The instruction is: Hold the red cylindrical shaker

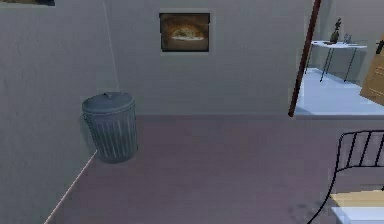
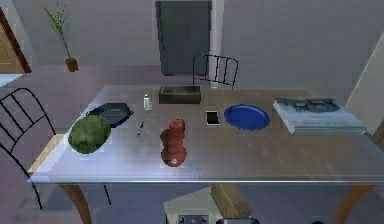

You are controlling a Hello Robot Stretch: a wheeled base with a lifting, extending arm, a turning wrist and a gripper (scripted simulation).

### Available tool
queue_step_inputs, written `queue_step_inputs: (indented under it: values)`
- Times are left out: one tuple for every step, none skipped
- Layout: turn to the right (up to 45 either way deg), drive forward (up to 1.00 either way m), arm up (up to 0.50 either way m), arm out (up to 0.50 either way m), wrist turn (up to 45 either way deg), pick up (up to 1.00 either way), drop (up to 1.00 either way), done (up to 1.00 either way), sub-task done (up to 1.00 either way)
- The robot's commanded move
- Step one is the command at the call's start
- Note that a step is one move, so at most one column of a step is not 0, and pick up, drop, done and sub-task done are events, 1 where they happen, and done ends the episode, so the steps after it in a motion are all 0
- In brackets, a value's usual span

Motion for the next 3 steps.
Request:
queue_step_inputs:
  values:
    - [0.0, 0.00, 0.00, 0.36, 0.0, 0.00, 0.00, 0.00, 0.00]
    - [0.0, 0.00, 0.00, 0.00, 45.0, 0.00, 0.00, 0.00, 0.00]
    - [0.0, 0.00, 0.00, 0.00, 45.0, 0.00, 0.00, 0.00, 0.00]
